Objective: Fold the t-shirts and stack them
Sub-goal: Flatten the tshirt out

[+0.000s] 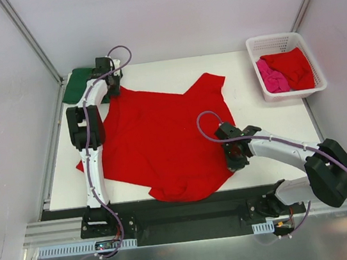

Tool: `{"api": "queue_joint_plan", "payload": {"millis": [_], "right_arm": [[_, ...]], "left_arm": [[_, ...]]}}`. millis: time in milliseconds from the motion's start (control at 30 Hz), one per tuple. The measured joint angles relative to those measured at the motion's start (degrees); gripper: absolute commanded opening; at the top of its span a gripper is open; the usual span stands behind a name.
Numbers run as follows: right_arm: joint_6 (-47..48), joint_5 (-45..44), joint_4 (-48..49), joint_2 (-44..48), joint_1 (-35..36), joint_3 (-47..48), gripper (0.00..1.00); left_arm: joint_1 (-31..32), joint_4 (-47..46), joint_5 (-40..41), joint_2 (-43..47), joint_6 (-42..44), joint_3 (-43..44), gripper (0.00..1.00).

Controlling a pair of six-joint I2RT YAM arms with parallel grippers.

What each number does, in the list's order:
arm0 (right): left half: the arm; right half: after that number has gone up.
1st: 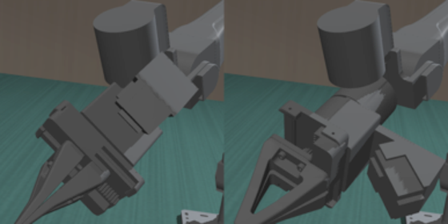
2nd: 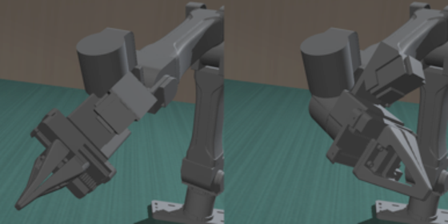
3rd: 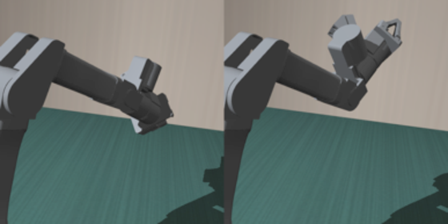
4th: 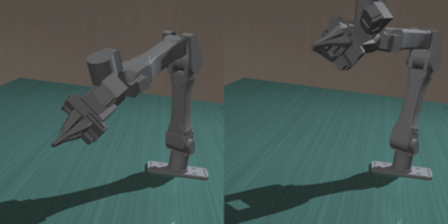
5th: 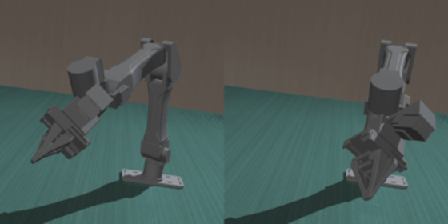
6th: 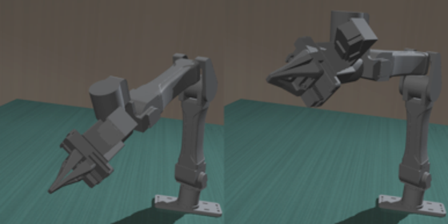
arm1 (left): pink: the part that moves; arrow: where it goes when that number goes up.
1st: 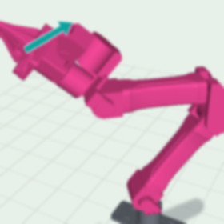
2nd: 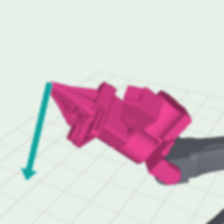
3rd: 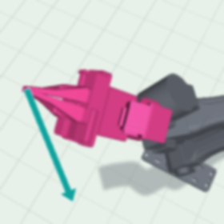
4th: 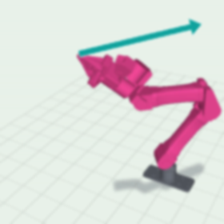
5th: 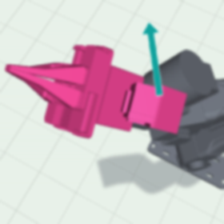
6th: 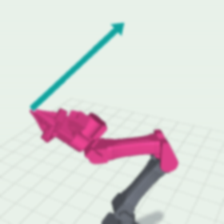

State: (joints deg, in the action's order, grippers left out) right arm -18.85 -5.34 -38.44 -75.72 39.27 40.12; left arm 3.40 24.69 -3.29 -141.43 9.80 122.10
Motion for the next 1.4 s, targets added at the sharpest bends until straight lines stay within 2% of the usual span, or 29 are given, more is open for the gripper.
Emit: {"api": "queue_joint_plan", "payload": {"millis": [33,67,367,800,1067,1100,1133,1167,1200,1300,1333,1400], "right_arm": [[0.0,-0.02,-0.04,0.04,0.0,0.07,0.01],[0.0,-0.04,-0.04,0.09,0.0,0.11,0.01],[-0.07,-2.1,-2.36,0.15,0.0,1.4,0.01],[-3.78,-12.17,-11.21,0.13,-0.24,5.2,0.01],[-4.31,-14.34,-13.64,1.73,-3.37,5.2,0.01],[-4.31,-14.58,-13.77,2.08,-3.87,5.2,0.01],[-4.31,-14.8,-13.9,2.21,-4.07,5.2,0.01],[-4.31,-14.95,-14.1,2.6,-5.03,5.25,0.01],[-4.28,-15.06,-14.29,2.71,-5.49,5.33,0.01],[-4.07,-15.43,-15.54,3.02,-6.78,6.1,0.25],[-4.02,-15.45,-15.89,3.15,-6.88,6.32,0.4],[-3.8,-15.41,-16.31,4.0,-7.04,6.6,0.47]], "left_arm": [[0.0,0.0,0.35,0.0,0.02,0.0,0.04],[0.0,0.0,0.46,0.0,-0.07,0.0,0.0],[0.39,0.07,2.34,-0.02,0.11,0.0,0.03],[1.07,0.09,3.96,-0.09,0.28,0.0,0.09],[1.18,0.09,4.26,-0.13,0.35,0.0,0.11],[1.2,0.09,4.37,-0.13,0.35,0.0,0.15],[1.27,0.09,4.44,-0.13,0.42,0.0,0.23],[1.49,0.09,4.63,-0.13,0.48,0.0,0.43],[1.51,0.09,4.9,-0.13,0.74,0.0,0.99],[1.81,-0.39,5.9,-0.13,1.09,0.24,0.99],[1.81,-0.63,6.01,-0.13,0.92,0.28,0.99],[1.84,-0.83,5.97,-0.13,0.59,0.26,0.99]]}}
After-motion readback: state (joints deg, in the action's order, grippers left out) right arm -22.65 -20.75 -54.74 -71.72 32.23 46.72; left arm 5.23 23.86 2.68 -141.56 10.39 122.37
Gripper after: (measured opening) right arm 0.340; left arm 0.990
